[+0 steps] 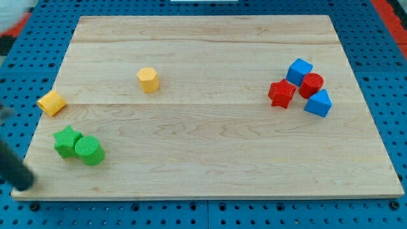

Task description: Move the yellow heart to the left of the yellow hexagon

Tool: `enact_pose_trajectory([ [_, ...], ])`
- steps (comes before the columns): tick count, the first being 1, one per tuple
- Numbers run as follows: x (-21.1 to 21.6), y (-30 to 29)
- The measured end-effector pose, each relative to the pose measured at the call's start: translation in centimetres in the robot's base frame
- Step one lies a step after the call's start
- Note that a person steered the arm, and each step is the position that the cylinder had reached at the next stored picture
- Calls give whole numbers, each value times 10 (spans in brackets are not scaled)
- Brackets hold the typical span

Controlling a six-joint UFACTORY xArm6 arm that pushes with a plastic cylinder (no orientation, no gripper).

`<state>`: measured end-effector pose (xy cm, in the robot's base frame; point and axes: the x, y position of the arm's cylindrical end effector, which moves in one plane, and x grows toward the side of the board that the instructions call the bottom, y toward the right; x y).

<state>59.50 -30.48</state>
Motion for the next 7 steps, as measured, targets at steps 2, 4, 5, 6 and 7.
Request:
enact_pose_trajectory([
  [2, -46, 1],
  [4, -127, 0],
  [5, -172, 5],
  [6, -219, 18],
  [7, -200, 1],
])
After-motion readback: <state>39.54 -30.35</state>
